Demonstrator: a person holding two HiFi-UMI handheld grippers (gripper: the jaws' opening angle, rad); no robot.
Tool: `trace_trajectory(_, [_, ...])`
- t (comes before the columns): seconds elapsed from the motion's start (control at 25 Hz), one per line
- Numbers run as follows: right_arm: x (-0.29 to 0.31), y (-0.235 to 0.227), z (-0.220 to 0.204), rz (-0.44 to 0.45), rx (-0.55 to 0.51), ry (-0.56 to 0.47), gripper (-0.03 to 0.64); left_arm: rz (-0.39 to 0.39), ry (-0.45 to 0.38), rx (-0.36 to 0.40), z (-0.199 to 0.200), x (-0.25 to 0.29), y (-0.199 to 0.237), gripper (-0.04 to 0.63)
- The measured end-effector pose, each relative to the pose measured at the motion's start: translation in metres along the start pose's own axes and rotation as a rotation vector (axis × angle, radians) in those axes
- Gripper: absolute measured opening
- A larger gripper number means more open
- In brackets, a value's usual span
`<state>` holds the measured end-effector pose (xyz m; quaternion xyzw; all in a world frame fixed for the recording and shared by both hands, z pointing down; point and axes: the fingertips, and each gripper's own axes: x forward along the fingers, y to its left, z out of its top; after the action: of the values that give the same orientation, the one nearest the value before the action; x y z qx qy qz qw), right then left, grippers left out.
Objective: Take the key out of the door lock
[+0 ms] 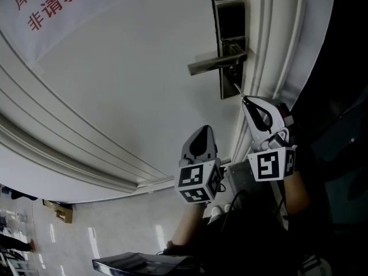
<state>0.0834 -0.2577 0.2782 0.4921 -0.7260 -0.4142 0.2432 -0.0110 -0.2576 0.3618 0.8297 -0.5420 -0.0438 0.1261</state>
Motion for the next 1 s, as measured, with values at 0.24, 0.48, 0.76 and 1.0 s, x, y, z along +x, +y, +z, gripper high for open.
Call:
trace_trajectory(0.24, [-0.012, 0.018, -0.001, 0.006, 0.354, -0.054, 0.011, -0.005, -0.012, 0.007, 0.003, 0.000, -0.007, 0.000])
trace_trajectory(0.48, [-0.020, 0.024, -0.003, 0.018, 0.586, -0.095, 0.011, -0.001, -0.002, 0.016, -0.002, -0.002, -0.009, 0.000])
trace_trajectory(0.76, [-0.022, 0.024, -0.006, 0.016, 0.616, -0.085, 0.011, 0.000, -0.006, 0.017, 0.000, -0.002, -0.009, 0.000])
trace_trajectory(1.0, [-0.022, 0.027, -0.002, 0.026, 0.615, -0.097, 0.011, -0.004, -0.013, 0.022, 0.002, -0.003, -0.010, 0.000])
